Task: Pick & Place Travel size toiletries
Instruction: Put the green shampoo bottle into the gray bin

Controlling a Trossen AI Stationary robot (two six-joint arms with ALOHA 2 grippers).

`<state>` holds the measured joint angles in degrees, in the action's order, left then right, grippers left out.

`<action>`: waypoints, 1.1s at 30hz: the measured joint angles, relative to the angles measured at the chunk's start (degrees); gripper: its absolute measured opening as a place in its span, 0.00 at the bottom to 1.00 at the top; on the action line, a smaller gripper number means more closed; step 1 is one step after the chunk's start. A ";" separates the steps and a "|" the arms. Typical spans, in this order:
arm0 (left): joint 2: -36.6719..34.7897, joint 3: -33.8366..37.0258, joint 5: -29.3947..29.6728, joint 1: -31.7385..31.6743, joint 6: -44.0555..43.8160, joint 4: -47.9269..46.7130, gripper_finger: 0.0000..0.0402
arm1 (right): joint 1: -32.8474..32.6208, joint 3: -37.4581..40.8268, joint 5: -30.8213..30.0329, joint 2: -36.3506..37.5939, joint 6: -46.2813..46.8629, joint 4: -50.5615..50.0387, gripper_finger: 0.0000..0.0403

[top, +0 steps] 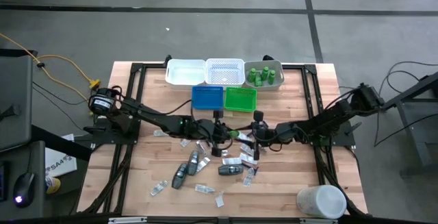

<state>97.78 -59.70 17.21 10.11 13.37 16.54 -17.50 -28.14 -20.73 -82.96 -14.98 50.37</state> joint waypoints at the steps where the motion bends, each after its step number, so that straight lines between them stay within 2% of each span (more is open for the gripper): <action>1: 0.00 0.00 0.00 0.00 -0.02 0.25 0.13 | 0.00 0.00 0.02 0.00 0.02 -0.02 0.40; 20: -0.02 0.04 -1.35 -0.02 1.84 3.88 0.13 | 1.65 0.00 0.41 0.00 0.33 -0.96 0.40; 29: -0.02 0.04 -1.38 -0.02 1.82 3.34 0.13 | 4.56 0.00 8.23 0.00 3.16 1.09 0.40; 33: -0.02 0.04 -1.38 -0.02 1.64 3.34 0.13 | 4.90 0.00 10.54 0.00 3.28 1.26 0.34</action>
<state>97.76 -59.66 15.84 10.09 15.00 19.88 -12.60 -28.14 -10.19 -82.96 -11.70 51.63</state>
